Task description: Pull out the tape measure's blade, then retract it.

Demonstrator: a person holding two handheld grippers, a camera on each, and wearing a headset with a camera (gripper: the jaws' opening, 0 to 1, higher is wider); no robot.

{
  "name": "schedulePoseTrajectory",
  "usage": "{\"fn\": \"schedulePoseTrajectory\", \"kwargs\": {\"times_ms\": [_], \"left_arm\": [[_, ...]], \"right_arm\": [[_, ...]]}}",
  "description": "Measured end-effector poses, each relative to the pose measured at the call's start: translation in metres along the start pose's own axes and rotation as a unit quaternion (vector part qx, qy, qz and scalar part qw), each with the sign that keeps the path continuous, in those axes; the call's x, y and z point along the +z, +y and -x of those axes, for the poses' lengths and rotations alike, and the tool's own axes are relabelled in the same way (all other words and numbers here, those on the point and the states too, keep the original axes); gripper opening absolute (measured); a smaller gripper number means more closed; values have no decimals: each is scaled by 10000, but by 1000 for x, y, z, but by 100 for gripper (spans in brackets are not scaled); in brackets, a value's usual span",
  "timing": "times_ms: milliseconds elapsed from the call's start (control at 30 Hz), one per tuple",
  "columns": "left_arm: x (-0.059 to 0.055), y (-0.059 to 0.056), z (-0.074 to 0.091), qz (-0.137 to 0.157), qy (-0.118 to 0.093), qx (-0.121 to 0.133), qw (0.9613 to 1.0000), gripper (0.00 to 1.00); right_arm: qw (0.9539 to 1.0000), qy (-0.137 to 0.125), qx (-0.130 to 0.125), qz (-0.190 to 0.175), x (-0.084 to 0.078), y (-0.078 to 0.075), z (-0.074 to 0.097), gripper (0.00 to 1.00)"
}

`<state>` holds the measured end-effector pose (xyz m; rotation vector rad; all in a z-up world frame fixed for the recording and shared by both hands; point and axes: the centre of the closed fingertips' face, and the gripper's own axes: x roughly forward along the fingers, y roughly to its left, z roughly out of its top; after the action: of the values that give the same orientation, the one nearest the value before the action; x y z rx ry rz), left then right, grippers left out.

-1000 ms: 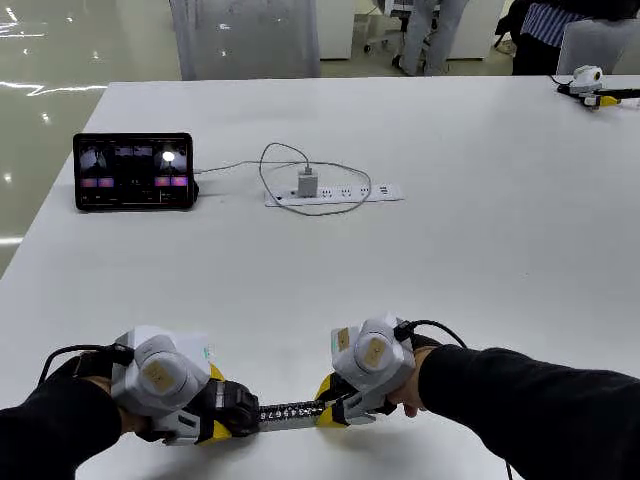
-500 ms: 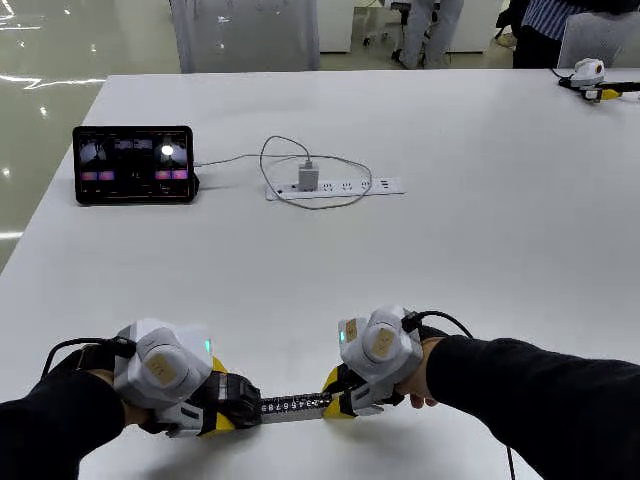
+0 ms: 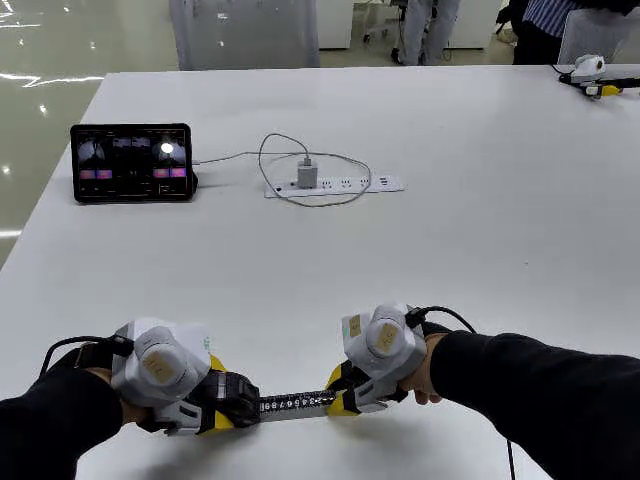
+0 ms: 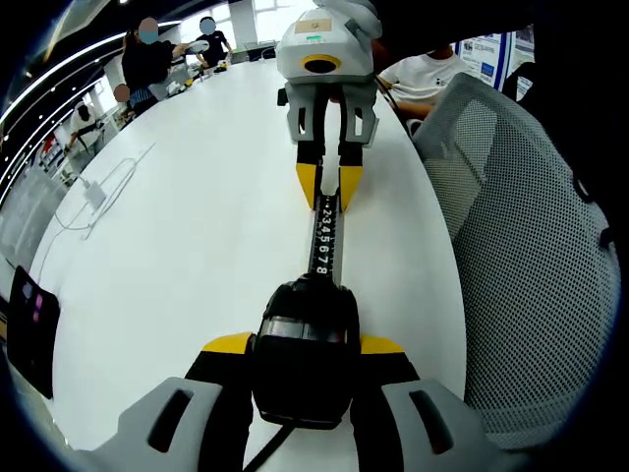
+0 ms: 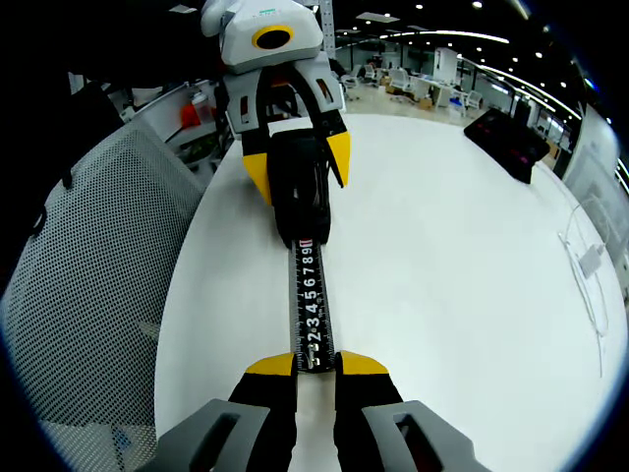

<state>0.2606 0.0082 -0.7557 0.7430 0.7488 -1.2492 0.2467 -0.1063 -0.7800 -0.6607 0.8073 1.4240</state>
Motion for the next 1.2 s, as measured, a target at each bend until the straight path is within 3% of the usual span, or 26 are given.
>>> {"fn": "schedulePoseTrajectory", "kwargs": {"times_ms": [1200], "left_arm": [[-1,0,-2,-19,-32,-42,10000,33]], "right_arm": [[9999,-17,17,-126,-19,-2,15,10]]}}
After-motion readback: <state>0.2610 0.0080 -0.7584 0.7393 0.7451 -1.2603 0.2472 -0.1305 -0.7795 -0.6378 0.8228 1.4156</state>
